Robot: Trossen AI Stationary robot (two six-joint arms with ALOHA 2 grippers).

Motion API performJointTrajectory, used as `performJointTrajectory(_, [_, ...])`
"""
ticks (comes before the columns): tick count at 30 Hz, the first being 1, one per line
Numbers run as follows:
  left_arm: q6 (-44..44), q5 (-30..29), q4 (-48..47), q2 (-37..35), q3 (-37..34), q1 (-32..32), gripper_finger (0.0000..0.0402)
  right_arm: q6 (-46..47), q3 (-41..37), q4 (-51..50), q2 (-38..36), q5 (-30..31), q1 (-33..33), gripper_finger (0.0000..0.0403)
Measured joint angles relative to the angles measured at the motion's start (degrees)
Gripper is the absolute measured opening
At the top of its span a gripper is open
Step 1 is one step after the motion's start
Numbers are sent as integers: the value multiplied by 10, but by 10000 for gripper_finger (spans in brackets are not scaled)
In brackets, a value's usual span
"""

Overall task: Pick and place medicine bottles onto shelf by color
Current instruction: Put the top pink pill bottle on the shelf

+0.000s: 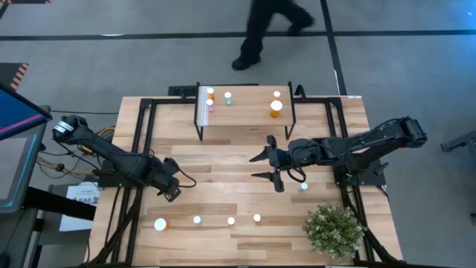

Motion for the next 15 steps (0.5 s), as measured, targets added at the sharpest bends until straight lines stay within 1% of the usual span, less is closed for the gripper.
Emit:
performJointTrajectory(4, [4,-4,-10,-12,15,2,100,0,0,0,0,0,0,249])
performJointTrajectory(8, [19,-7,-34,-16,36,20,100,0,0,-1,0,0,0,249])
performJointTrajectory(11, [57,-12,-45,-16,64,48,100,0,0,-1,0,0,0,249])
performJointTrajectory(15, [137,-15,-52,-15,123,108,100,-3,0,0,0,0,0,249])
